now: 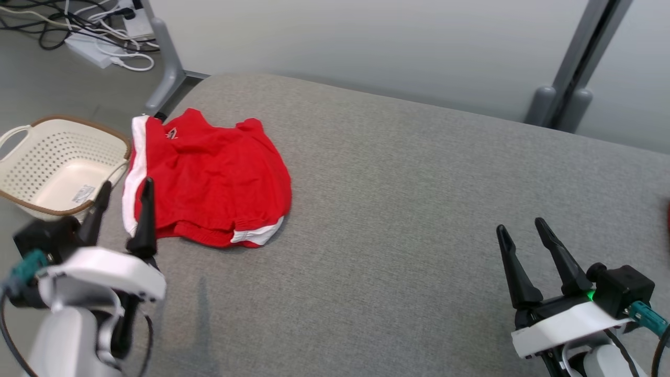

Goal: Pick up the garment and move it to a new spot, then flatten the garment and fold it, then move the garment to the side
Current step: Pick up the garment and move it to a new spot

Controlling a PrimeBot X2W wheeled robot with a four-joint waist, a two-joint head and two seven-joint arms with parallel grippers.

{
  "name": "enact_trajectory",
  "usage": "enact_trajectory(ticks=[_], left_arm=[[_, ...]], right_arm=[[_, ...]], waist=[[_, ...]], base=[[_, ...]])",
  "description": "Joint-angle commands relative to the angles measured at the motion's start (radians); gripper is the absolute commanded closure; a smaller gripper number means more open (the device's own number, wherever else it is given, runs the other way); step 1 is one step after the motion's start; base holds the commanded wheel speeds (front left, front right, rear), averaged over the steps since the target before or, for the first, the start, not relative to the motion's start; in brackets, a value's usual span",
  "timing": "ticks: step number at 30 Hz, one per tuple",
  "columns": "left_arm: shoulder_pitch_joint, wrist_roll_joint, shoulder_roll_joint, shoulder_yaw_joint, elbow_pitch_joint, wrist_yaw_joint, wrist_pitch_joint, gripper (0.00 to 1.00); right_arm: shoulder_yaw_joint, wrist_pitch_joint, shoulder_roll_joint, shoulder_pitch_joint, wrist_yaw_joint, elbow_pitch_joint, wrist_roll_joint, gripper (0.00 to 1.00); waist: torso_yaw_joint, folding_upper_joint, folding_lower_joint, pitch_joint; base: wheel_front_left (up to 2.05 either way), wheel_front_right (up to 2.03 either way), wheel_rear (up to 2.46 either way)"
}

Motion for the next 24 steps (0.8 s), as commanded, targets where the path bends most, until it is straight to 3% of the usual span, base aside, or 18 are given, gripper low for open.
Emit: enact_trajectory(ticks=[1, 8, 13, 24], left_arm=[[-0.042, -0.004, 0.028, 0.007, 0.022, -0.002, 0.048, 0.00], [-0.263, -0.121, 0.098, 0.043, 0.172, -0.012, 0.332, 0.00], [-0.407, -0.147, 0.164, 0.036, 0.303, -0.012, 0.499, 0.00], [-0.659, -0.209, 0.306, 0.084, 0.620, -0.010, 0.674, 0.00]], right_arm=[[0.005, -0.001, 0.004, -0.015, 0.001, -0.003, 0.005, 0.00], [0.009, -0.001, 0.017, -0.056, 0.001, 0.000, 0.006, 0.00], [0.013, -0.001, 0.017, -0.092, 0.001, 0.000, 0.001, 0.00], [0.036, -0.001, 0.014, -0.203, 0.001, -0.019, -0.006, 0.00]], waist=[[-0.021, 0.0000, 0.0000, 0.011], [-0.111, 0.0000, 0.0000, 0.068], [-0.181, 0.0000, 0.0000, 0.121], [-0.365, 0.0000, 0.0000, 0.297]], base=[[0.00, 0.00, 0.00], [0.00, 0.00, 0.00], [0.00, 0.00, 0.00], [0.00, 0.00, 0.00]])
